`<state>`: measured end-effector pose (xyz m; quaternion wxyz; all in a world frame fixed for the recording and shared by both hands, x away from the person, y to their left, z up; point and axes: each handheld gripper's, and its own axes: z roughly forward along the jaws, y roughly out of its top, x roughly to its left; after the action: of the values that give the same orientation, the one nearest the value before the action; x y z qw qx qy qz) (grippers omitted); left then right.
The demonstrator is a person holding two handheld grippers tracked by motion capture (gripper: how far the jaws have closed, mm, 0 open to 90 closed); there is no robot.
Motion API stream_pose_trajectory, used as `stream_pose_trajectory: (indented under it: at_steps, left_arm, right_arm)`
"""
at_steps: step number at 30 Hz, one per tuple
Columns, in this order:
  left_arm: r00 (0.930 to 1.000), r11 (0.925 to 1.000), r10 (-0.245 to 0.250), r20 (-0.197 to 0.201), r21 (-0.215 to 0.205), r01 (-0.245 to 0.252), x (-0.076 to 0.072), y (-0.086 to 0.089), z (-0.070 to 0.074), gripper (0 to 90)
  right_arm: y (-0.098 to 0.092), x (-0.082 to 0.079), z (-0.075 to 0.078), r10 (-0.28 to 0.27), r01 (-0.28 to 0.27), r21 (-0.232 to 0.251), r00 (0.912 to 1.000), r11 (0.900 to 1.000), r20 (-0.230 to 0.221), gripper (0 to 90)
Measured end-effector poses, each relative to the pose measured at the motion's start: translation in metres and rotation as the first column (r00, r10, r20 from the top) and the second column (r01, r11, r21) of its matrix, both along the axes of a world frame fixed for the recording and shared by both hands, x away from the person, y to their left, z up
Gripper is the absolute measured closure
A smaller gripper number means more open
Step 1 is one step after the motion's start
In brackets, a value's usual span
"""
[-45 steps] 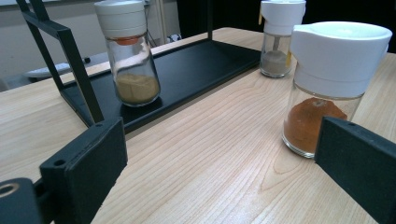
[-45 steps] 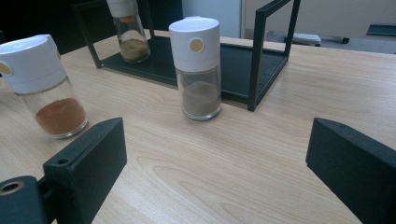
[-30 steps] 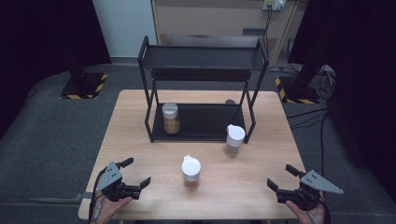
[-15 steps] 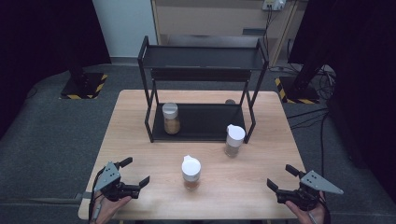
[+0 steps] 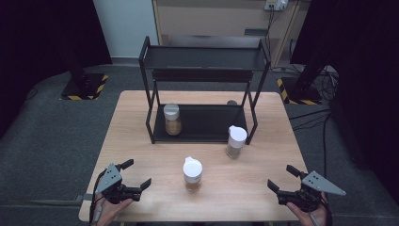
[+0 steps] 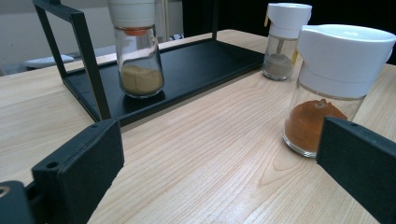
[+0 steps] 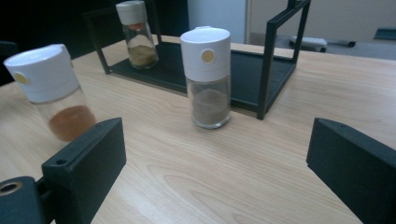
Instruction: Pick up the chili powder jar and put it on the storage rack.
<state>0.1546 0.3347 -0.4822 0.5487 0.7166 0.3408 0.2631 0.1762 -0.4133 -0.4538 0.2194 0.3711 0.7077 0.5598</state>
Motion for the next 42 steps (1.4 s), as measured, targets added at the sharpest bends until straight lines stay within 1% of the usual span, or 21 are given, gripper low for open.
stream_pose_trajectory:
  at_steps: [2, 7, 9, 11, 14, 16, 23, 27, 29, 35, 42]
  left_arm:
    - [1.0000, 1.0000, 0.001, 0.000, -0.001, -0.001, 0.000, 0.000, 0.000, 0.0]
    - [1.0000, 1.0000, 0.003, -0.001, 0.000, -0.003, 0.000, 0.000, 0.000, 0.0]
    - [1.0000, 1.0000, 0.004, 0.001, 0.002, -0.004, 0.000, -0.001, 0.000, 0.0]
    - [1.0000, 1.0000, 0.003, 0.000, 0.004, -0.003, 0.000, -0.001, 0.000, 0.0]
    - [1.0000, 1.0000, 0.003, 0.000, 0.003, -0.003, 0.000, -0.001, 0.000, 0.0]
    - [1.0000, 1.0000, 0.003, -0.003, 0.003, -0.003, 0.000, -0.001, 0.000, 0.0]
    - [1.0000, 1.0000, 0.002, -0.004, 0.001, -0.002, 0.000, -0.001, 0.000, 0.0]
    - [1.0000, 1.0000, 0.001, -0.005, 0.002, -0.001, 0.000, -0.001, 0.000, 0.0]
    - [1.0000, 1.0000, 0.000, -0.005, 0.002, 0.000, 0.000, -0.001, 0.000, 0.0]
    - [1.0000, 1.0000, 0.000, -0.008, 0.004, 0.000, 0.001, -0.001, 0.000, 0.0]
    - [1.0000, 1.0000, -0.001, -0.009, 0.003, 0.001, 0.001, -0.001, 0.000, 0.0]
  right_arm:
    - [0.002, 0.001, 0.002, 0.003, -0.004, -0.007, 0.9999, 1.000, -0.010, 4.6]
    - [0.009, 0.003, 0.010, 0.031, -0.031, -0.019, 0.9995, 0.999, -0.011, 3.9]
    - [0.013, 0.003, 0.014, 0.040, -0.040, -0.020, 0.9992, 0.999, -0.009, 3.9]
    - [0.020, 0.005, 0.019, 0.054, -0.054, -0.034, 0.9985, 0.998, -0.014, 3.9]
    - [0.029, 0.008, 0.026, 0.080, -0.080, -0.046, 0.9968, 0.996, -0.009, 4.2]
    - [0.036, 0.012, 0.031, 0.103, -0.104, -0.054, 0.9945, 0.993, -0.014, 4.2]
    - [0.051, 0.018, 0.038, 0.148, -0.148, -0.048, 0.9889, 0.988, -0.007, 4.3]
    - [0.060, 0.023, 0.042, 0.175, -0.175, -0.046, 0.9845, 0.983, -0.014, 4.0]
    - [0.064, 0.027, 0.044, 0.196, -0.197, -0.038, 0.9803, 0.980, -0.023, 3.9]
    - [0.081, 0.036, 0.052, 0.244, -0.245, -0.048, 0.9693, 0.968, -0.029, 3.3]
    - [0.102, 0.043, 0.061, 0.286, -0.287, -0.067, 0.9577, 0.955, -0.035, 3.3]
